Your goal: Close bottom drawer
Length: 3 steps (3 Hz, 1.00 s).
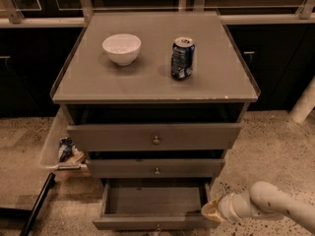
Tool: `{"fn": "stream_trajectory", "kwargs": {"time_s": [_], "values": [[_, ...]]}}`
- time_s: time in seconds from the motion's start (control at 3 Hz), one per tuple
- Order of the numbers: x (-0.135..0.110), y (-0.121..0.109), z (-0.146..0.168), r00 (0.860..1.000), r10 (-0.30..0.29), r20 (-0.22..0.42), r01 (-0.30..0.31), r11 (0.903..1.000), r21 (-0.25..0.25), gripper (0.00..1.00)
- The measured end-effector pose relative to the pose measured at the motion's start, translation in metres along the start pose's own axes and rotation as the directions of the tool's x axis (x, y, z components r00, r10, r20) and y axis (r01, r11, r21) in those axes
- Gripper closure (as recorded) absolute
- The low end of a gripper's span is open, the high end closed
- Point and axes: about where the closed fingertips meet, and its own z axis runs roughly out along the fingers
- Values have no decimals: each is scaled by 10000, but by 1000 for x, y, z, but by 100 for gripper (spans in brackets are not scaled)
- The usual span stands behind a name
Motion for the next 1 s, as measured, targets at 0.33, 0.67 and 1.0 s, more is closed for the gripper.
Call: {"fn": "stream_trajectory", "kwargs": {"time_s": [0.33,0.67,1.0], "values": [[16,-11,32,9983,-177,553,165,9996,215,100],[15,-9,33,9982,-268,531,257,9994,222,100],[38,-14,64,9991,269,325,-281,9989,363,100]]}}
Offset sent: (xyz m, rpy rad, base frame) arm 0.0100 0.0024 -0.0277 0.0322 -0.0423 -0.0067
